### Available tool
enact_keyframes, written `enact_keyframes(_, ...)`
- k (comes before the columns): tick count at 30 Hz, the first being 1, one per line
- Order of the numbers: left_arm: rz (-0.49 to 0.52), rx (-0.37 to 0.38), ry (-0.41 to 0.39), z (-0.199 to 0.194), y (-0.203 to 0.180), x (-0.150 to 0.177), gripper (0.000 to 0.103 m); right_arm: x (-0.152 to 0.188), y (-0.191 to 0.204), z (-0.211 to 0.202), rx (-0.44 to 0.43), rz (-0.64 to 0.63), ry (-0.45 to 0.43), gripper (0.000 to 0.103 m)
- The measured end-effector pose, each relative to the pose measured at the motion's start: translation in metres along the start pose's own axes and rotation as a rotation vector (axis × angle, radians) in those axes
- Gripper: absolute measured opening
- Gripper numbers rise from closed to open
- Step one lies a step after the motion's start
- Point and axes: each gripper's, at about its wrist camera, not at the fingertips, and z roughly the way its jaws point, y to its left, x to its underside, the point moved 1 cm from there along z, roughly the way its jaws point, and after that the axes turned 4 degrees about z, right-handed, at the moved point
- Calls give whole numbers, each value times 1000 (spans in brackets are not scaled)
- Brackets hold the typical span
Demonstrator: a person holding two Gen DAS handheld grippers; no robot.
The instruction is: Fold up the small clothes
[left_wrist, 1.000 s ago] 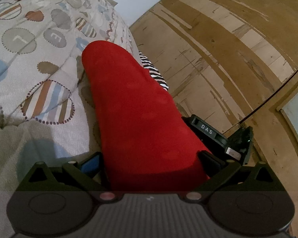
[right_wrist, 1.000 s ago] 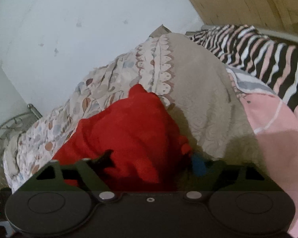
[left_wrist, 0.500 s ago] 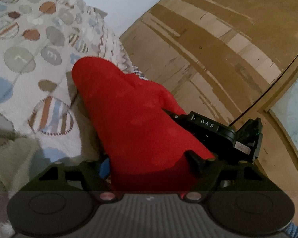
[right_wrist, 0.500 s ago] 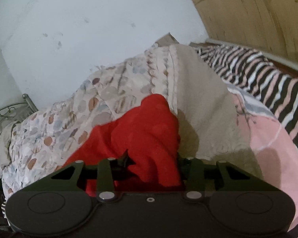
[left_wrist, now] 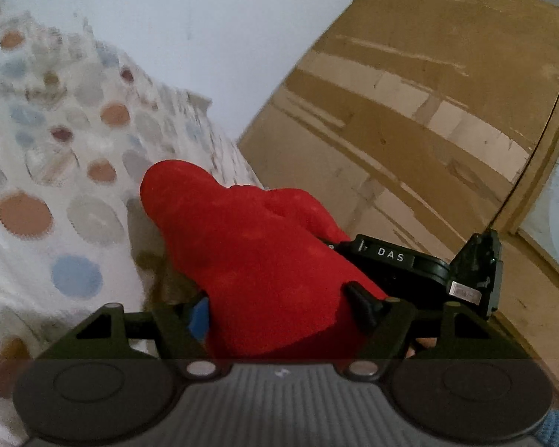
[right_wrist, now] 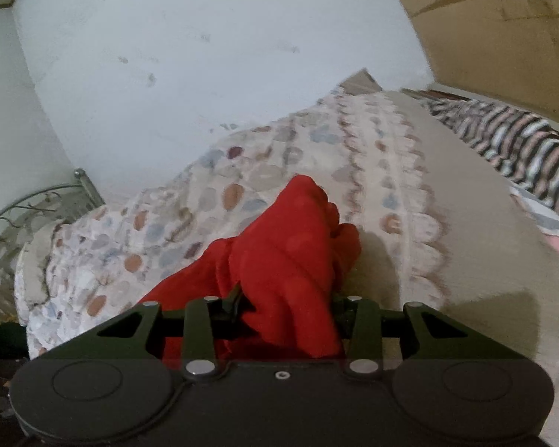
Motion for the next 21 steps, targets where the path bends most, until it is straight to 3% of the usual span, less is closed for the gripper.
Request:
enact_keyframes(9, -2, -169, -103, -40, 35, -26, 76, -2, 62, 68, -147, -59, 0, 41)
enact_keyframes(13, -75, -251, -38, -43, 63, -28, 76, 13, 70, 108, -151, -47, 75, 41)
enact_keyframes(16, -118, -345, 72, -35, 80, -22, 78, 30, 64, 130, -98, -49, 130, 45)
enact_keyframes(21, 1, -452, 138, -32, 74, -19, 90, 41, 47, 132, -83, -40, 135, 59)
